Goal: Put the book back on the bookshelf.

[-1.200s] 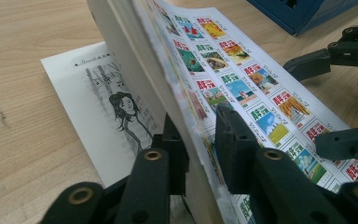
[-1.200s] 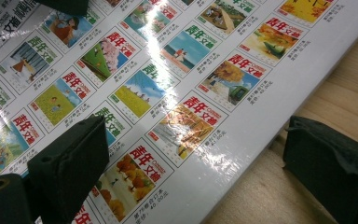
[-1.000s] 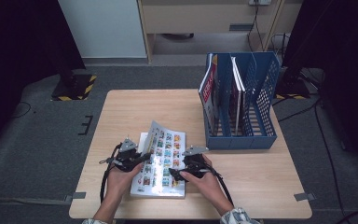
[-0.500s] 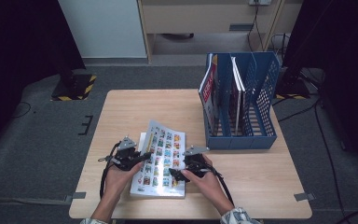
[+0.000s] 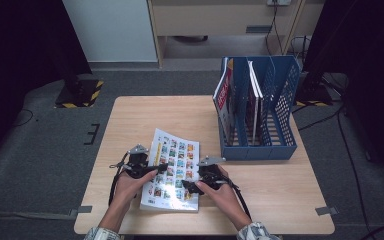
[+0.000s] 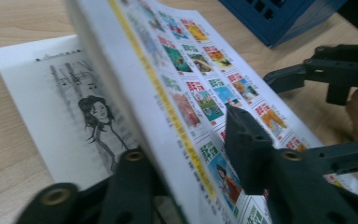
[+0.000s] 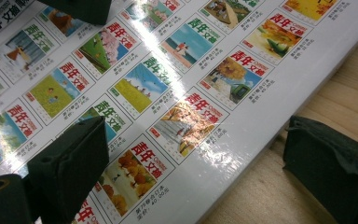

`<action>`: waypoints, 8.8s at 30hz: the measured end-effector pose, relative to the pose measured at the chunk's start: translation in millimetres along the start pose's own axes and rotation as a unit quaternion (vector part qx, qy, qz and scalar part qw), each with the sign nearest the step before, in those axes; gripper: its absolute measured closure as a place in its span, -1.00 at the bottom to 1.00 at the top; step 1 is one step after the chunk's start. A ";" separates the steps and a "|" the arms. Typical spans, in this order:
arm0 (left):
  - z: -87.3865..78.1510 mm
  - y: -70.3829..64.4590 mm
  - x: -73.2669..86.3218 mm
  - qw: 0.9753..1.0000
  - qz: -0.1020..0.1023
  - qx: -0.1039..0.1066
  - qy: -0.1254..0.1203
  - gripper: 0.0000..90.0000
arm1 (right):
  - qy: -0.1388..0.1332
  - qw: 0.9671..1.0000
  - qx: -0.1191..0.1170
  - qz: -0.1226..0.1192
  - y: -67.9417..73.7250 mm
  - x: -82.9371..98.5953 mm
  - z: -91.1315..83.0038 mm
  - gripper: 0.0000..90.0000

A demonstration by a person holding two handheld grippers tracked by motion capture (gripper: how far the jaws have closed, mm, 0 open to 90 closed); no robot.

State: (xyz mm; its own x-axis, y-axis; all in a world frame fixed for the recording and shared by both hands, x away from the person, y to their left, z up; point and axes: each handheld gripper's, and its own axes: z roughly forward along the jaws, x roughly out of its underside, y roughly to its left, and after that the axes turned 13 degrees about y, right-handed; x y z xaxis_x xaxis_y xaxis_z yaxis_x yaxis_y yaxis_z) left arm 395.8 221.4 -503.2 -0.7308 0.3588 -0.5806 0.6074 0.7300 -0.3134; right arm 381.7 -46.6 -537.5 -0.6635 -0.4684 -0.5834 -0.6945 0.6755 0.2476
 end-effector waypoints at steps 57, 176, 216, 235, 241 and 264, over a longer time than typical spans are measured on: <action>-12.8 27.0 31.8 0.994 -0.009 -0.105 0.018 -0.34 | -0.019 0.997 -0.070 0.018 -1.0 0.5 2.6 -0.70; -3.8 22.1 44.4 0.999 -0.021 0.037 0.005 -0.21 | -0.102 0.993 0.034 -0.041 29.1 -99.7 -30.4 0.58; -38.5 16.7 26.4 0.997 -0.007 -0.044 -0.065 0.63 | -0.139 0.986 0.004 -0.097 31.5 -111.2 -61.2 0.61; -66.4 17.3 24.1 0.988 0.012 -0.080 -0.132 0.91 | -0.157 0.981 0.008 -0.113 33.5 -115.2 -69.9 0.61; -60.8 11.1 20.2 0.988 0.035 -0.102 -0.114 0.99 | -0.154 0.981 0.018 -0.113 35.8 -114.9 -63.7 0.63; -44.5 36.1 30.7 0.994 0.010 -0.045 -0.100 -0.40 | -0.170 0.977 0.017 -0.126 43.1 -116.4 -62.4 0.63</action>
State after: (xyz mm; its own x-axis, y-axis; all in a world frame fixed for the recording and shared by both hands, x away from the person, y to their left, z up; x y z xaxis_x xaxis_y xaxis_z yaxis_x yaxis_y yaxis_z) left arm 381.5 284.7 -498.9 -0.6372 0.2583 -0.7261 0.5845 0.7761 -0.2369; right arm 411.7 1.5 -410.6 -0.3379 -0.4096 -0.8474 -0.8107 0.5840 0.0411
